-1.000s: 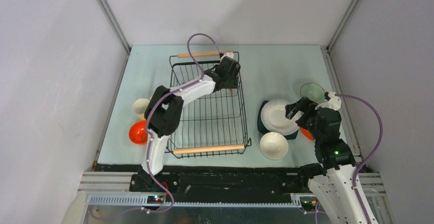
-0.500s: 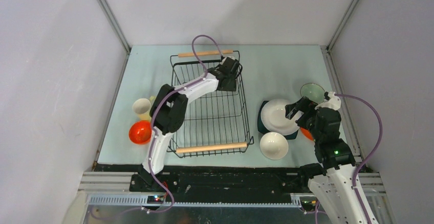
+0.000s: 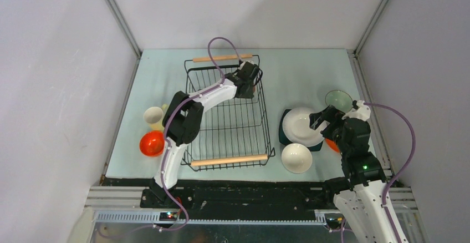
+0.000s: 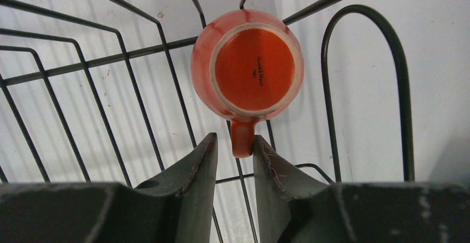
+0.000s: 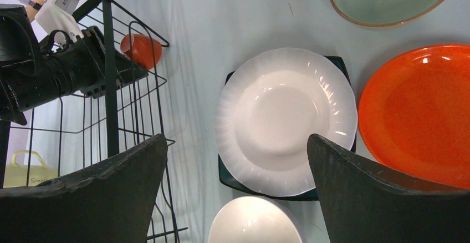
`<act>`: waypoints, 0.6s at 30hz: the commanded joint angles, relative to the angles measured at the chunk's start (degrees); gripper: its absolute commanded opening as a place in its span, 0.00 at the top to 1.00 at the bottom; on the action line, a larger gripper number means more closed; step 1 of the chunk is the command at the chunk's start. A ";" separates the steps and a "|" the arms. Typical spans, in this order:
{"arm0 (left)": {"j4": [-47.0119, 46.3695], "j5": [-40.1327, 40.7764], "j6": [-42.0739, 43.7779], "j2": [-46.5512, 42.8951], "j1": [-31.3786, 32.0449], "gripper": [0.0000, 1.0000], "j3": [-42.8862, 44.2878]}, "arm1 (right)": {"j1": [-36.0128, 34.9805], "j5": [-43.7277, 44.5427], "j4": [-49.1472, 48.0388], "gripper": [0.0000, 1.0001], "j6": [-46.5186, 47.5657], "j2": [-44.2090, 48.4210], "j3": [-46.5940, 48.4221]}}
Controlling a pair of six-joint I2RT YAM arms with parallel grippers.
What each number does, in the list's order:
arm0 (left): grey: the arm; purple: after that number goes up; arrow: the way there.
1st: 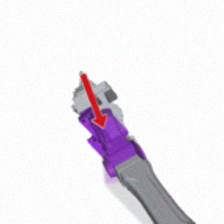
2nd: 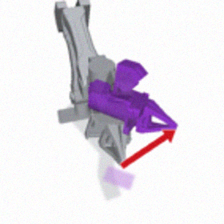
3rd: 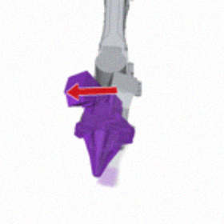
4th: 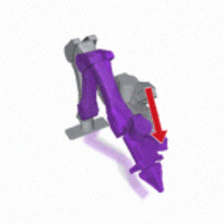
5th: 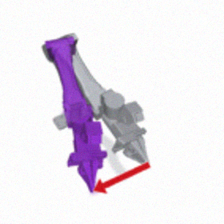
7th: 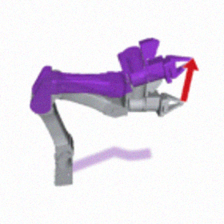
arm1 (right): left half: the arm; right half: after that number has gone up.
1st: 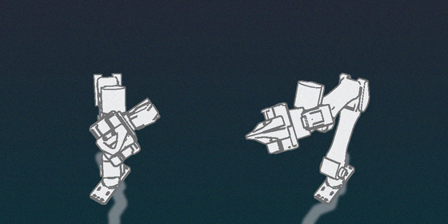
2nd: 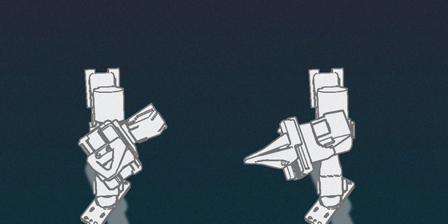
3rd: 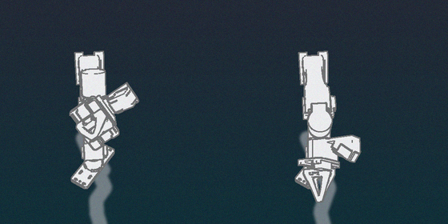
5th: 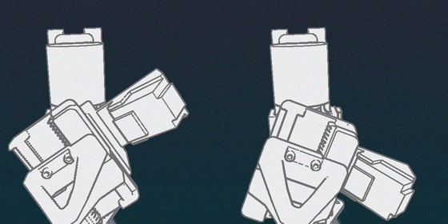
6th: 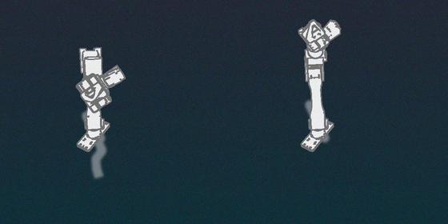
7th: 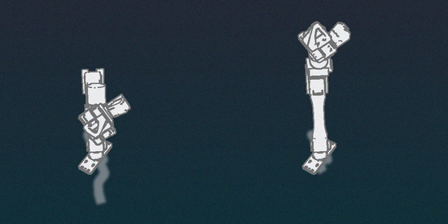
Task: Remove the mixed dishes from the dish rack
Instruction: Pick up the cup from the dish rack.
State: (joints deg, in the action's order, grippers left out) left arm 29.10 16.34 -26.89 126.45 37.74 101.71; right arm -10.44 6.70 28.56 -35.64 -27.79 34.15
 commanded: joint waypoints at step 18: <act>-4.21 -0.97 9.71 -0.69 -0.33 0.99 2.30 | -0.18 1.03 -1.22 0.01 -0.73 1.47 -0.14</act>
State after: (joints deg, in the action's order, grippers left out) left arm 25.76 14.79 -19.40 126.45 37.69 101.71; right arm -10.44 6.87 28.58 -35.66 -27.14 34.00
